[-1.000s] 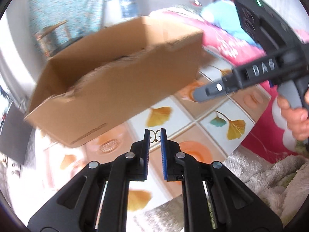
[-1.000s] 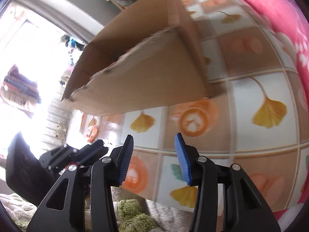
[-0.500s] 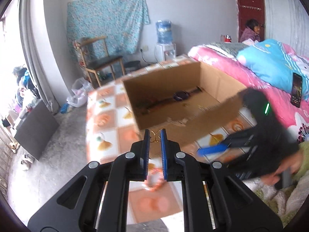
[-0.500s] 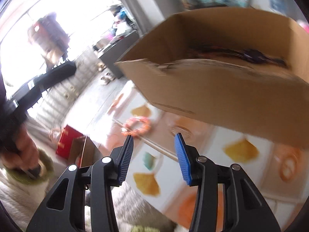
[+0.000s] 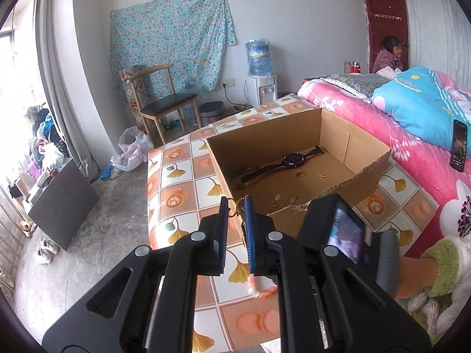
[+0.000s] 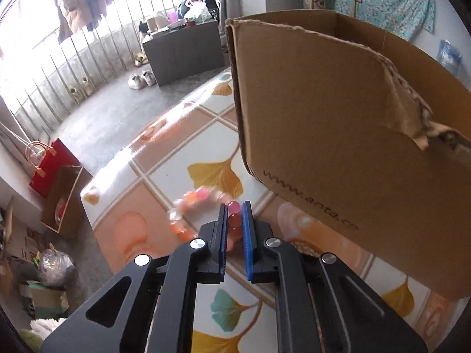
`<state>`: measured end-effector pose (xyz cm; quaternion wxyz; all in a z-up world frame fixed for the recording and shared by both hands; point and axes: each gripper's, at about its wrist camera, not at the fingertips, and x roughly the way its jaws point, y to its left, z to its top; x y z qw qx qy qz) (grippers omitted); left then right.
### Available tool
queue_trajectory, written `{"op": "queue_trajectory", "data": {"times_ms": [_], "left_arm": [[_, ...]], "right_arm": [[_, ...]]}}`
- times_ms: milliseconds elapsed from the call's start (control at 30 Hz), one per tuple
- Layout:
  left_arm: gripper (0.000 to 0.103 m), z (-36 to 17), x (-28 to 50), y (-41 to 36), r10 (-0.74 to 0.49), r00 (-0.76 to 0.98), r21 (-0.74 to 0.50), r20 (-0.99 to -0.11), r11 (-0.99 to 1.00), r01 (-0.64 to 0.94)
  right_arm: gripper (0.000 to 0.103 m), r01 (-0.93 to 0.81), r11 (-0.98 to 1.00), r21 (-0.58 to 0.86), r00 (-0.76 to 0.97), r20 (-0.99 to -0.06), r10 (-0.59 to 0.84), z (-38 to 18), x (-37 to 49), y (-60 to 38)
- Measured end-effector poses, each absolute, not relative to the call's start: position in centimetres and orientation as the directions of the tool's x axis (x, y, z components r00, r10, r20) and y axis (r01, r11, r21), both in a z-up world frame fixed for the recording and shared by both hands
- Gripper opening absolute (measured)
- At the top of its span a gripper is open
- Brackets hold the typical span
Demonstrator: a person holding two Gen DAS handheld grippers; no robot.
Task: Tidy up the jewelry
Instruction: 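Carry the gold earring to the box with the left tool while the right tool grasps the pink bracelet, then open both tools over the box to drop the earring and pink bracelet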
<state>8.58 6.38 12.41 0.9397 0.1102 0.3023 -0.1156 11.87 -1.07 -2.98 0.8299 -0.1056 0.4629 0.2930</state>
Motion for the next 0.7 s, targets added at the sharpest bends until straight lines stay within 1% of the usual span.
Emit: {"op": "queue_trajectory", "data": {"times_ms": [67, 167, 300, 433, 533, 600, 667, 700], "left_arm": [[0.01, 12.3, 9.0, 6.3, -0.161, 0.79, 0.126, -0.592, 0.949, 0.288], [0.01, 12.1, 9.5, 6.1, -0.174, 0.789, 0.116, -0.589, 0.948, 0.296], [0.01, 12.2, 10.7, 5.2, -0.196, 0.791, 0.108, -0.579, 0.944, 0.313], [0.01, 12.4, 12.0, 3.9, -0.225, 0.792, 0.101, -0.568, 0.936, 0.338], [0.01, 12.3, 13.1, 2.8, -0.243, 0.79, 0.099, -0.563, 0.929, 0.357], [0.01, 12.1, 14.0, 2.1, -0.256, 0.781, 0.092, -0.57, 0.924, 0.37], [0.01, 11.7, 15.2, 1.5, -0.269, 0.761, 0.079, -0.591, 0.919, 0.386], [0.01, 11.1, 16.3, 1.1, -0.268, 0.741, 0.069, -0.616, 0.919, 0.389]], "right_arm": [[0.01, -0.572, 0.813, 0.113, 0.403, -0.824, 0.398, -2.2, 11.7, -1.8], [0.01, -0.553, 0.824, 0.124, 0.436, -0.799, 0.413, 0.7, 11.2, -3.8], [0.01, -0.537, 0.84, 0.079, 0.52, -0.752, 0.404, 6.1, 10.5, -6.2], [0.01, -0.514, 0.857, 0.03, 0.618, -0.68, 0.395, 11.8, 9.5, -9.9], [0.01, -0.496, 0.868, 0.025, 0.675, -0.618, 0.403, 15.5, 9.8, -13.1], [0.01, -0.484, 0.874, 0.032, 0.705, -0.577, 0.412, 17.4, 10.7, -14.7], [0.01, -0.466, 0.885, 0.014, 0.729, -0.56, 0.393, 17.6, 12.1, -15.8], [0.01, -0.459, 0.889, 0.014, 0.731, -0.562, 0.386, 17.5, 13.1, -16.3]]}}
